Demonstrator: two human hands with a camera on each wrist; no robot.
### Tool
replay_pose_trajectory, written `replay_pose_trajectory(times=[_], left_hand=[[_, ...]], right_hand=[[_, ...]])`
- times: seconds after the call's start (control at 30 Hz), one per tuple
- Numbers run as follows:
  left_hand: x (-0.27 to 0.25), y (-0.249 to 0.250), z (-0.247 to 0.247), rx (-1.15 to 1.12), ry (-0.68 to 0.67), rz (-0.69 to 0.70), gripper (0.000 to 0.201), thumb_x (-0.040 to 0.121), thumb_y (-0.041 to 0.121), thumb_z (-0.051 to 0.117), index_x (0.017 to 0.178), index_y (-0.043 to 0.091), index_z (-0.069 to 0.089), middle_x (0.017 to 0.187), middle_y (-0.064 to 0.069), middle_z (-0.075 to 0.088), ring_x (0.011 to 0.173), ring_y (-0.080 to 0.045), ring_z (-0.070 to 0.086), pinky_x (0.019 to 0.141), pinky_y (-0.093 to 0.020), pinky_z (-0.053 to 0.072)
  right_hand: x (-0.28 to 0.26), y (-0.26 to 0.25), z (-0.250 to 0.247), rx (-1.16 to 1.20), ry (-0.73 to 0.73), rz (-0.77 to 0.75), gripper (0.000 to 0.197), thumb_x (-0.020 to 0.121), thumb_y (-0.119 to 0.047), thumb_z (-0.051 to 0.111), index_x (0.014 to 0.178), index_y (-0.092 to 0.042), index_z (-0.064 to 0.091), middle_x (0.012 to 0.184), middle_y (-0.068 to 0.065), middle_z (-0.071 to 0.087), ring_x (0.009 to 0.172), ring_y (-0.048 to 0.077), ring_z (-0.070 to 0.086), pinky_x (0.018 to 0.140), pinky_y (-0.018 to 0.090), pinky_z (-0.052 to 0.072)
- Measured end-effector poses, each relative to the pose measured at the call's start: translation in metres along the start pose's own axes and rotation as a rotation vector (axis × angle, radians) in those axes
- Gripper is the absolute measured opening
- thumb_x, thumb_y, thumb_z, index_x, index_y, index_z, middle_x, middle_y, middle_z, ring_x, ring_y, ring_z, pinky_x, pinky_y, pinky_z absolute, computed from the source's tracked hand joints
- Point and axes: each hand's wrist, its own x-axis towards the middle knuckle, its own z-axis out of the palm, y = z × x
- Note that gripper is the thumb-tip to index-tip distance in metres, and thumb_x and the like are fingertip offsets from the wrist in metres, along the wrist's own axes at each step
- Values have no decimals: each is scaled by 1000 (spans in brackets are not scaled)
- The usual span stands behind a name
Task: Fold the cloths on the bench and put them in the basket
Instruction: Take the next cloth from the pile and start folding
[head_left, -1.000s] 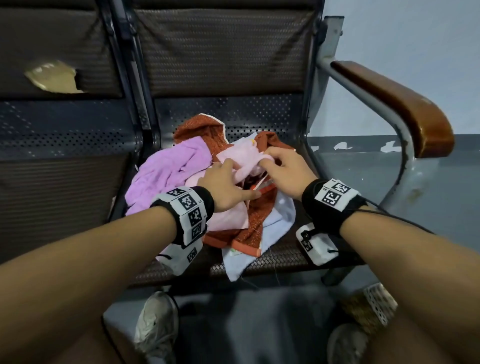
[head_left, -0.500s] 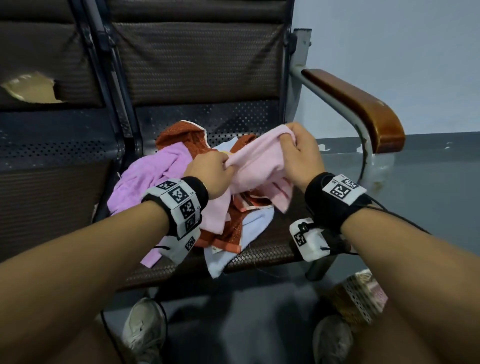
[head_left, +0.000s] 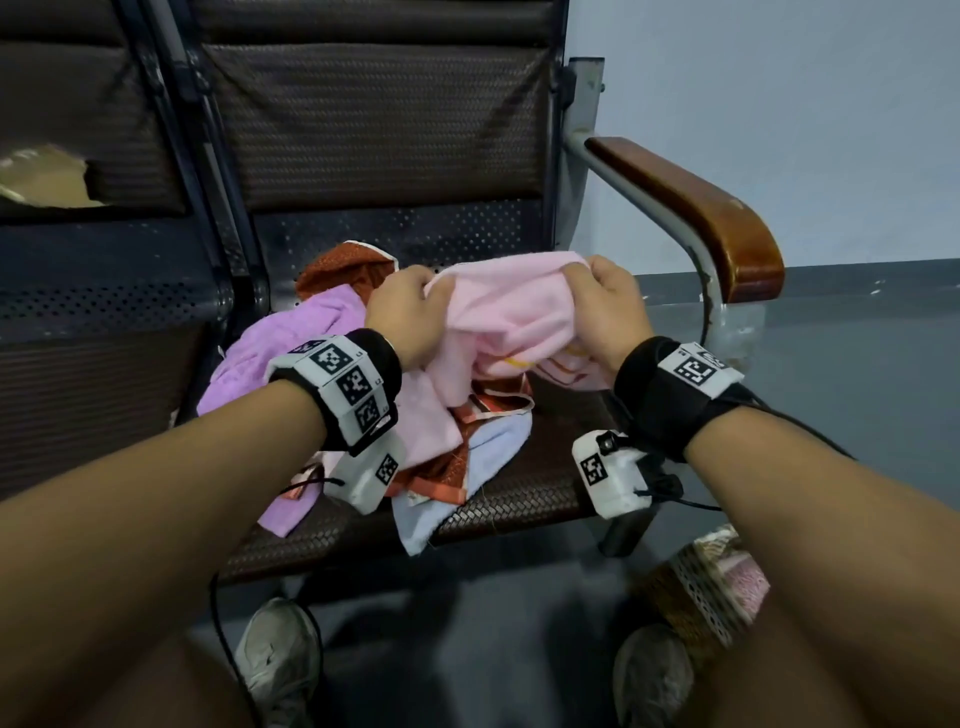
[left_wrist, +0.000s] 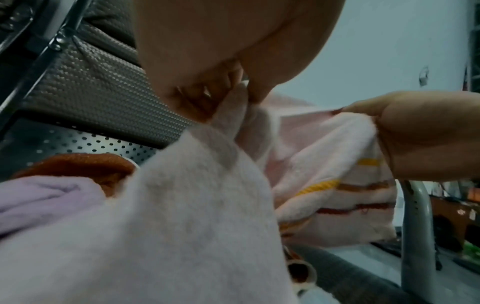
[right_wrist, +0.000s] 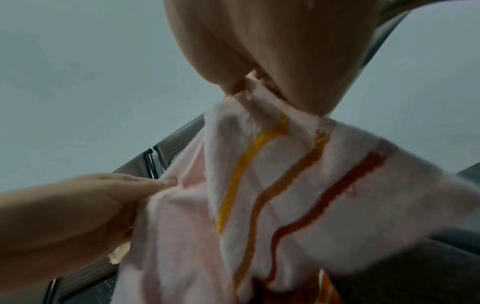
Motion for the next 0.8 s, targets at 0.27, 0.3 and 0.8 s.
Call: replay_pose_trajectory(times=[0.27,0.3,0.8], left_hand=[[-3,0,-6,153,-144,91,17,80,32,75,79,29,58,83,6,64,87,-22,63,65,-29,40],[-2,-4,-8,239,-80,89,16,83,30,71,79,28,55,85,3,61,88,-24,60,66,-30,40],[2,35,0,-661,-16,-294,36,102,27,49,68,19,53,58,3,52,52,-14,49,50,-23,39]], right_hand=[[5,6,-6,-69,94,-46,42,96,-30,59,63,-9,46,62,3,35,61,15,34,56,30,28],[6,9,-9,-93,110,-41,44,96,-30,59,60,-14,40,60,0,31,60,15,30,56,31,25],[-26,-4,-4,-445,-379,-365,39,94,0,37,91,-30,61,77,-7,64,62,13,61,61,37,54]])
